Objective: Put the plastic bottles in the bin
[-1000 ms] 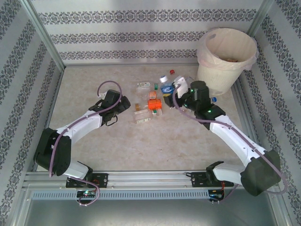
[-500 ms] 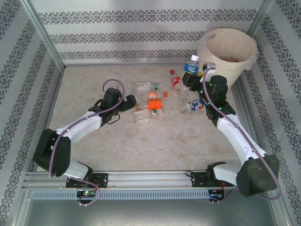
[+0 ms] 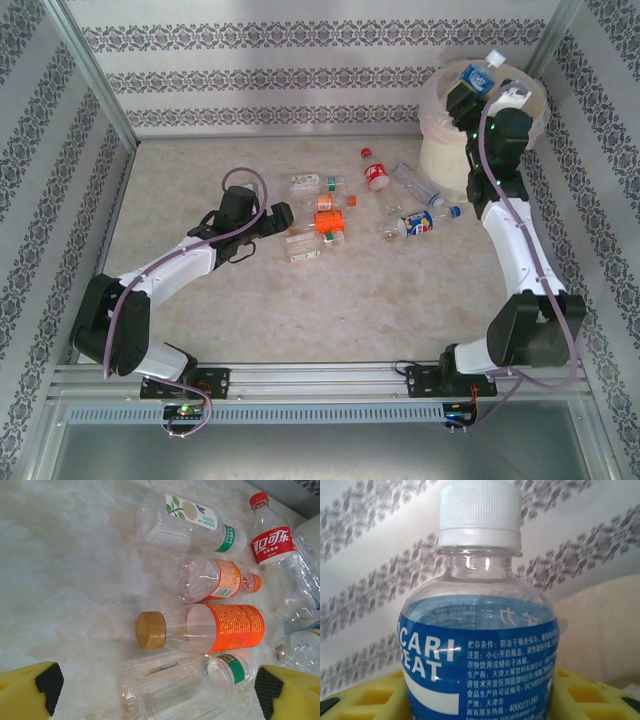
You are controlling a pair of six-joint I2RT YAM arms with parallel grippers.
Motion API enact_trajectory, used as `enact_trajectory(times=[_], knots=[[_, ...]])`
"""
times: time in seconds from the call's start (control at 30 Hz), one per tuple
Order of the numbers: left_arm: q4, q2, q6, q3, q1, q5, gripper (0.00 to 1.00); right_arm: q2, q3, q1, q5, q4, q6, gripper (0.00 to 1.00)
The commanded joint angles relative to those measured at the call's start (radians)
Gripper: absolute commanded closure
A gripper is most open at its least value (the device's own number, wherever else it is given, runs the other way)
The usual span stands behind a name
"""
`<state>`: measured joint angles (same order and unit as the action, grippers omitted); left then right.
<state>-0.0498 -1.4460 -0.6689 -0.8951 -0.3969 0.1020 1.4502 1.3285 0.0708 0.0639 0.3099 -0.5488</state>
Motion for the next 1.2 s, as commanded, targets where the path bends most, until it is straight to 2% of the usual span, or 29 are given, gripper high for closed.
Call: enact_trajectory(times=[0.0,0.17,0.37,0.57,0.8,0.97,1.17], knots=[[0.054,0.028,0.007,0.013,0.010,0.007,0.00,0.068,0.073,0.043,-0.064,0.074,-0.078,0.54],[0.067,0.020,-0.006,0.012,0.010,0.019,0.00,0.176,0.131,0.074,-0.110,0.139,-0.139,0.53],[0.040,0.034,0.033,-0.001,0.010,0.020,0.00,0.269,0.242,0.099,-0.108,0.031,-0.081,0.51],[-0.065,0.003,0.174,-0.078,0.003,0.112,0.00,0.302,0.311,0.106,-0.146,-0.155,0.003,0.50],[-0.269,-0.082,0.416,-0.214,-0.074,0.071,0.00,0.353,0.447,0.101,-0.205,-0.466,0.109,0.47],[-0.357,-0.157,0.563,-0.283,-0.137,0.025,0.00,0.397,0.553,0.096,-0.203,-0.622,0.168,0.39],[-0.377,-0.221,0.668,-0.307,-0.182,-0.014,0.00,0.371,0.593,0.078,-0.251,-0.675,0.191,0.21]])
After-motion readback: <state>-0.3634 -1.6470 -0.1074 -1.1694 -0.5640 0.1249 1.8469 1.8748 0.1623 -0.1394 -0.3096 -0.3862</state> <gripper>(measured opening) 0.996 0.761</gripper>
